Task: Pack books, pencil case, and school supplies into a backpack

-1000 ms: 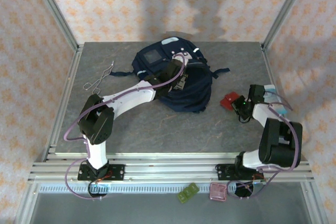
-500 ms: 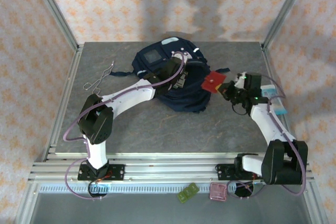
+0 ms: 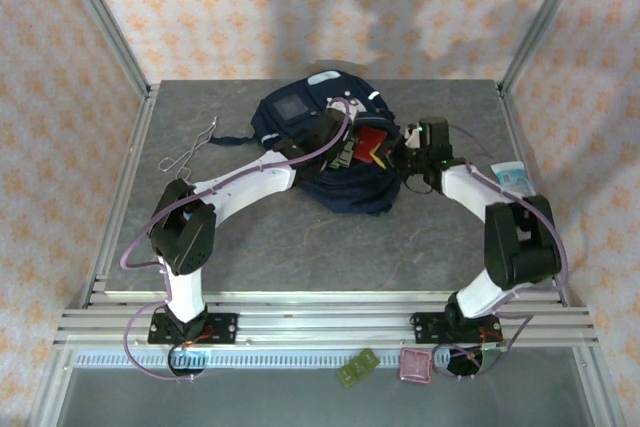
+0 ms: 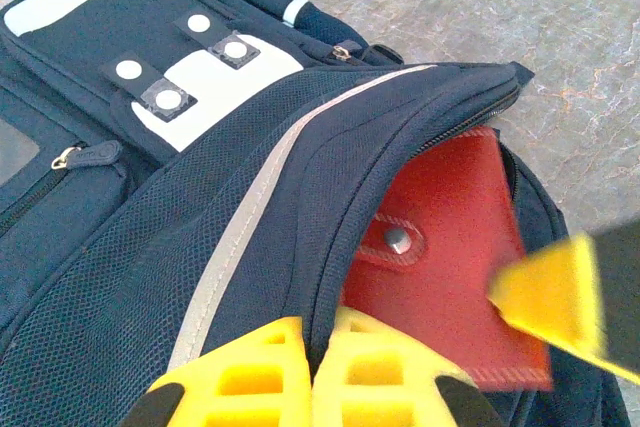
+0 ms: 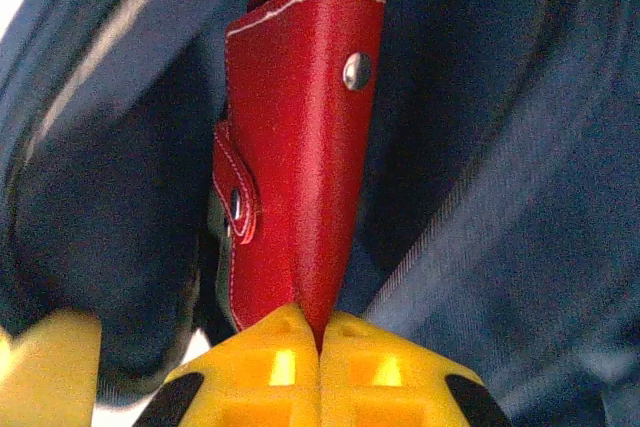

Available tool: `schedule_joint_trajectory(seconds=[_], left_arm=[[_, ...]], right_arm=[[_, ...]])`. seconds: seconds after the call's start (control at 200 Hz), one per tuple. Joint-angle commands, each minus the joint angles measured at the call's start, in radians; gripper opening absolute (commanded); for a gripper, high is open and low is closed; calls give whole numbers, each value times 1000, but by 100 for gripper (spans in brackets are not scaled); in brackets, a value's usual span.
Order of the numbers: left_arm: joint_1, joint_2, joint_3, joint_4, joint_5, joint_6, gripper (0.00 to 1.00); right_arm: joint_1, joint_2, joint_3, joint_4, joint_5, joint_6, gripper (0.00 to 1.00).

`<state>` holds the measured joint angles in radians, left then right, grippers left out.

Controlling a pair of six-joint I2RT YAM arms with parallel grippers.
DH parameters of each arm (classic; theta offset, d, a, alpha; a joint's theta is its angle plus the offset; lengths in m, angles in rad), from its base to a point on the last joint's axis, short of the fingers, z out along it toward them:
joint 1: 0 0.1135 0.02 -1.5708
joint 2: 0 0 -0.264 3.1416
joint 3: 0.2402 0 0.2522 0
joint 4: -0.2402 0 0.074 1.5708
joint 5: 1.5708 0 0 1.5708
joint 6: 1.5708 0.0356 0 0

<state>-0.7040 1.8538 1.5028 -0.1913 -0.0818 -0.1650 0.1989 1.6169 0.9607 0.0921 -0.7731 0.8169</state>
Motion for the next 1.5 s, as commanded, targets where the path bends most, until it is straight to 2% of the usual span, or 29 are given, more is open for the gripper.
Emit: schedule_joint_trajectory(seconds=[0.0,0.145,0.28,0.511,0.641,0.761,0.851,0.911,0.991,1.091,1.206,1.336,1.497], left_arm=[[-5,-54,18,53,46,-43,0],[-11,-53,13,65,75,-68,0],[-17,-45,13,72,90,-86,0],[-39,-25,23,72,134,-100,0],[-63,9,57,66,169,-112,0],[-90,47,100,41,192,-115,0],[-100,48,119,7,181,-124,24],[-97,22,95,10,161,-135,36],[-85,-54,18,40,134,-152,45],[-29,-145,-98,65,129,-222,50],[64,-182,-203,55,143,-304,54],[142,-133,-231,54,238,-366,57],[154,-44,-183,66,265,-360,57]], right_arm=[[25,62,76,157,75,129,0],[78,160,174,213,127,157,0],[96,178,165,163,124,131,24],[82,-79,-31,-15,237,-29,26],[56,-261,-122,-127,337,-83,25],[51,-365,-168,-184,408,-115,27],[56,-392,-194,-171,388,-121,27],[68,-400,-200,-170,387,-132,28],[101,-419,-208,-162,419,-156,28],[134,-432,-238,-102,394,-172,28],[182,-431,-245,-67,374,-185,29],[213,-423,-240,-57,373,-182,29],[238,-415,-231,-52,361,-198,29]])
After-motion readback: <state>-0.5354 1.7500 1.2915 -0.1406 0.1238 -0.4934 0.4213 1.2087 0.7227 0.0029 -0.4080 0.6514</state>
